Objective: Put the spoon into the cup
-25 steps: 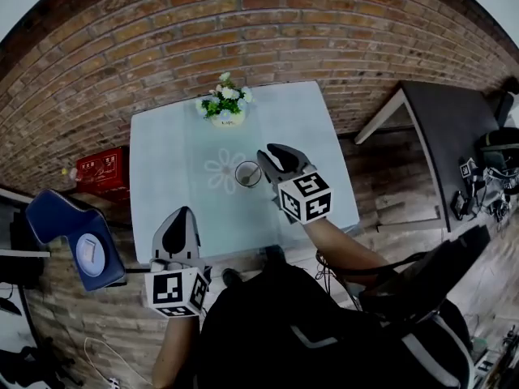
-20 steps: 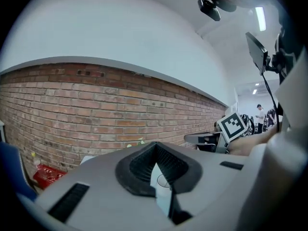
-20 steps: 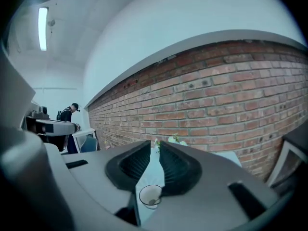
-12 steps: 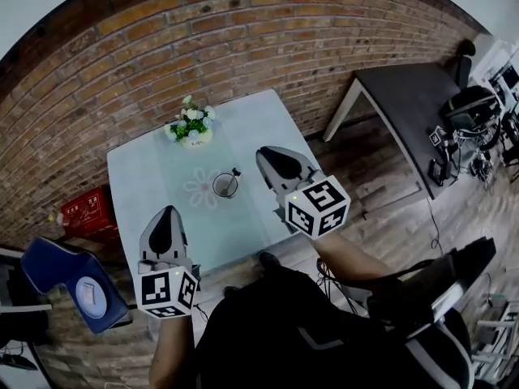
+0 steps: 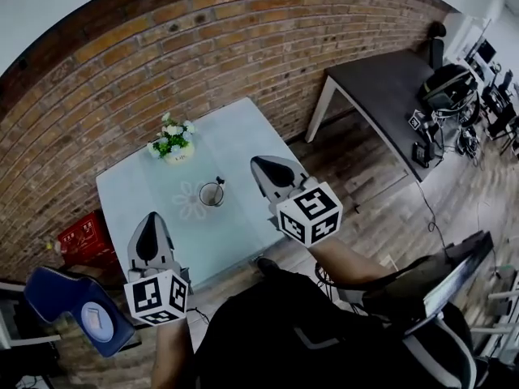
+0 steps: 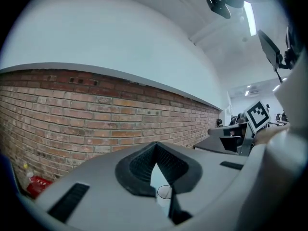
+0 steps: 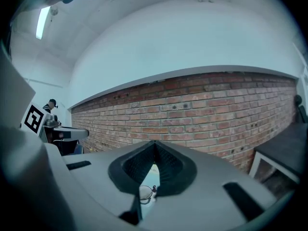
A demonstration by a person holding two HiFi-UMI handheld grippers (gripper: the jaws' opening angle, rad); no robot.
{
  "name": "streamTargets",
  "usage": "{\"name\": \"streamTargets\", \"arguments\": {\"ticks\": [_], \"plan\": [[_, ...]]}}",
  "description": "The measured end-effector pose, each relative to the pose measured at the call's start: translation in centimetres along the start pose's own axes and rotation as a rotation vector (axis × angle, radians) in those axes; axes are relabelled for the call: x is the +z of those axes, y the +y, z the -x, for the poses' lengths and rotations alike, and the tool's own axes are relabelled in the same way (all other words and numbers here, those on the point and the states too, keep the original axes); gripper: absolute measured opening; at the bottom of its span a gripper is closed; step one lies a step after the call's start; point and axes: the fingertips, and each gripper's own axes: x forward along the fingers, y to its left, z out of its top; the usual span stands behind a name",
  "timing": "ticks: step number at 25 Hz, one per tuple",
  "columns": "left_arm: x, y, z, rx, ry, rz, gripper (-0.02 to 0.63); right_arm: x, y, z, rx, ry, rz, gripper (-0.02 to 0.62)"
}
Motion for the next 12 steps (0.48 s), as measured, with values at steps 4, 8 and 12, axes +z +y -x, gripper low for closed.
{"name": "streamTargets", "arguments": {"ticks": [4, 8, 12], "plan": [[-0.19, -0.03, 0.14, 0.004, 0.006, -0.002, 0.009, 0.15, -0.05, 0.06, 0.001, -0.003, -0.01, 0.018], [-0.09, 0.56, 0.57, 0.022, 0.007, -0.007, 0.009, 0.51, 0.55, -0.44, 0.019, -0.007, -0.004, 0.018], [0.13, 0.81, 0.79, 0.038, 0.001, -0.008, 0.009, 0.67, 0.79, -0.54, 0.033, -0.013, 0.006, 0.018]]}}
